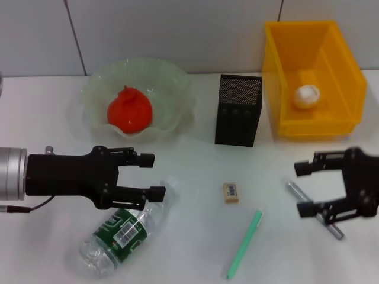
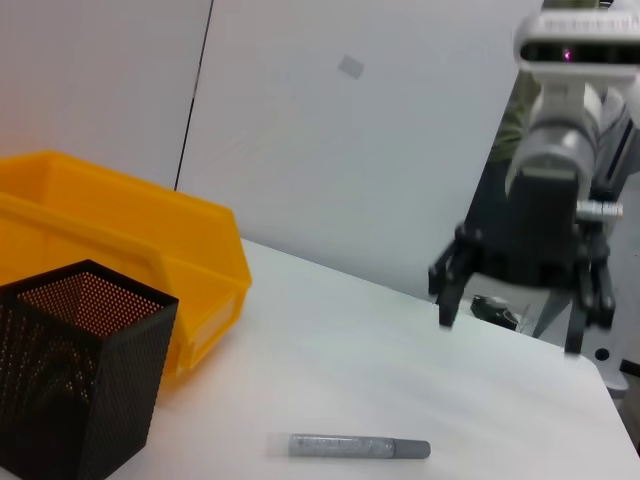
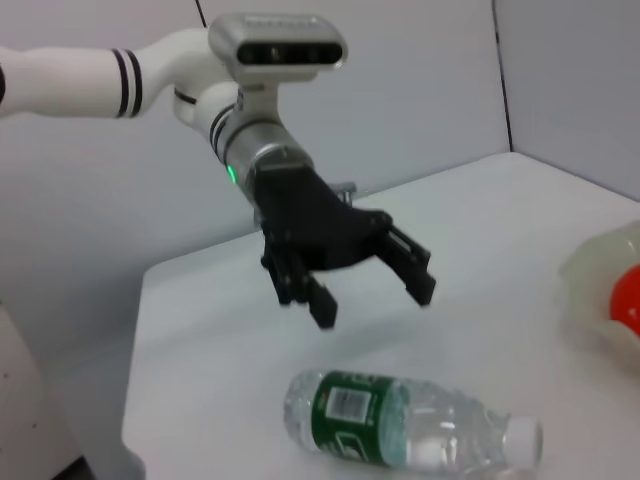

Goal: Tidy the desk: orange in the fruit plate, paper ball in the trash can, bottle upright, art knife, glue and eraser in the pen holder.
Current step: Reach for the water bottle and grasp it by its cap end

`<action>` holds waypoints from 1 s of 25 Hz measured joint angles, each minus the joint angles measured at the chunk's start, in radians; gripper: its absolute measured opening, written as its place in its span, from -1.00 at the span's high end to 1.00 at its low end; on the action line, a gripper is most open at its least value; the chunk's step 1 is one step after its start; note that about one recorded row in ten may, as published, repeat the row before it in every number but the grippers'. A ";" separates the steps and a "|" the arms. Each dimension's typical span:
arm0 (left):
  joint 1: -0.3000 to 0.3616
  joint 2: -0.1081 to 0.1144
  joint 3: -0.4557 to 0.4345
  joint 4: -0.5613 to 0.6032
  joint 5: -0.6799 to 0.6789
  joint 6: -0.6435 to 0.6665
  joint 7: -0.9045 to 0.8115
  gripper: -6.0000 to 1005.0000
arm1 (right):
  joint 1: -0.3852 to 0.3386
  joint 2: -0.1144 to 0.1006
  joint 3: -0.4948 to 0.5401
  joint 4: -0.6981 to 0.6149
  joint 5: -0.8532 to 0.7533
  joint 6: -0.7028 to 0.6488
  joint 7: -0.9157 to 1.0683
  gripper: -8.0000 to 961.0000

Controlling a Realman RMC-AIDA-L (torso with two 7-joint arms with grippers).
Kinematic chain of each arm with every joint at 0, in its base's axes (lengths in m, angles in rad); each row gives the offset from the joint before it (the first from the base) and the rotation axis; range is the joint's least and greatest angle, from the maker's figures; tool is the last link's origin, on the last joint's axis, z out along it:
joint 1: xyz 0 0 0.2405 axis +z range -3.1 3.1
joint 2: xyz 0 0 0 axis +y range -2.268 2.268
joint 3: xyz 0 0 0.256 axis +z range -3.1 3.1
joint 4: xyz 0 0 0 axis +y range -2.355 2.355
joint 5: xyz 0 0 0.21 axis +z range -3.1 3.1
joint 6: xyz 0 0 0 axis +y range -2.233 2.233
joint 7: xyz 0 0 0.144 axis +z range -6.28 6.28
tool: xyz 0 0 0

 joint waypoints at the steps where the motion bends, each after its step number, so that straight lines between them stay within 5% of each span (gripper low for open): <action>1: 0.000 0.000 0.000 0.000 0.000 0.000 0.000 -0.62 | -0.011 0.005 -0.001 -0.028 -0.004 0.021 -0.041 -0.72; 10: -0.001 0.000 0.006 -0.002 0.008 -0.017 -0.048 -0.62 | -0.089 0.054 0.007 -0.168 -0.012 0.155 -0.344 -0.72; 16: -0.031 -0.011 0.014 0.058 0.017 -0.017 -0.136 -0.62 | -0.097 0.057 0.019 -0.171 -0.008 0.155 -0.351 -0.72; 22: -0.139 -0.027 0.072 0.188 0.135 -0.034 -0.413 -0.62 | -0.097 0.056 0.028 -0.172 -0.008 0.157 -0.333 -0.72; 23: -0.219 -0.053 0.095 0.264 0.288 -0.043 -0.577 -0.62 | -0.097 0.055 0.033 -0.173 -0.007 0.156 -0.330 -0.72; 25: -0.260 -0.064 0.102 0.294 0.379 -0.054 -0.655 -0.62 | -0.097 0.055 0.040 -0.173 -0.007 0.155 -0.329 -0.72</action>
